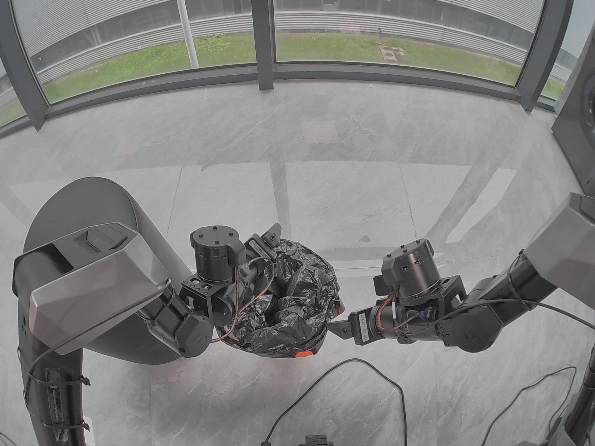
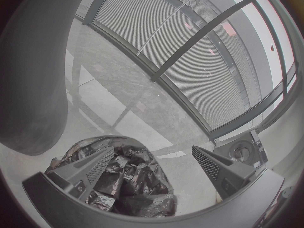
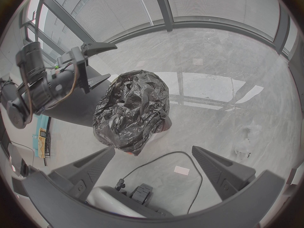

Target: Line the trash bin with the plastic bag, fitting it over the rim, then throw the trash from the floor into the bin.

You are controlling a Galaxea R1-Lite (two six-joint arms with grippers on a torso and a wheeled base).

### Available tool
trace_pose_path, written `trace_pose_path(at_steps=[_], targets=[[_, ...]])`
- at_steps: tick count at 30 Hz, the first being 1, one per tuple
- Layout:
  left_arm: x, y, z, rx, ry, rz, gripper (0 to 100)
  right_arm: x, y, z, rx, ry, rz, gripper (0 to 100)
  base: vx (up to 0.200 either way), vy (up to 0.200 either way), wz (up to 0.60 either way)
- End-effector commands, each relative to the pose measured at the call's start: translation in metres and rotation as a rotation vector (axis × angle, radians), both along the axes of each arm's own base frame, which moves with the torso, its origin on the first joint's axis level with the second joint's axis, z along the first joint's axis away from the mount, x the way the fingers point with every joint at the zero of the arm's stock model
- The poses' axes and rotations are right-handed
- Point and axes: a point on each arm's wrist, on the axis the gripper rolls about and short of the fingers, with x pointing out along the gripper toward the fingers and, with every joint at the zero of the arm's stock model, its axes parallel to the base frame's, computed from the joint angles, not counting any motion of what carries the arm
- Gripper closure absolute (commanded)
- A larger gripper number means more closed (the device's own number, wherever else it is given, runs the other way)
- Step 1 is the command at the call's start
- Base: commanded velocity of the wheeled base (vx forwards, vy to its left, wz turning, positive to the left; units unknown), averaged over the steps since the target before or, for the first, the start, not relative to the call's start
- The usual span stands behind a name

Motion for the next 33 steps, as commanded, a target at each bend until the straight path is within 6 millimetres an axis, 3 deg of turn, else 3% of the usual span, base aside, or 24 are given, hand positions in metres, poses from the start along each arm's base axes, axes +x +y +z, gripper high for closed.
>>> trace_pose_path(at_steps=[1, 13, 21, 28, 33], targets=[[-0.004, -0.003, -0.014, 0.053, 0.028, -0.006, 0, 0.012, 0.008, -0.023, -0.032, 0.030, -0.008, 0, 0.000, 0.000, 0.00], [-0.002, -0.001, 0.001, 0.375, -0.117, -0.121, 0, 0.042, 0.013, -0.036, -0.019, 0.016, -0.047, 0, 0.000, 0.000, 0.00], [0.004, -0.001, 0.003, 0.442, -0.160, -0.164, 0, 0.054, 0.019, -0.039, -0.009, 0.000, -0.061, 0, 0.000, 0.000, 0.00], [0.013, 0.017, -0.016, 0.509, -0.092, -0.160, 0, 0.062, 0.019, -0.039, 0.000, -0.013, -0.088, 0, 0.000, 0.000, 0.00], [0.005, 0.019, -0.033, 0.535, -0.032, -0.180, 0, 0.059, 0.020, -0.040, -0.004, -0.008, -0.081, 0, 0.000, 0.000, 0.00]])
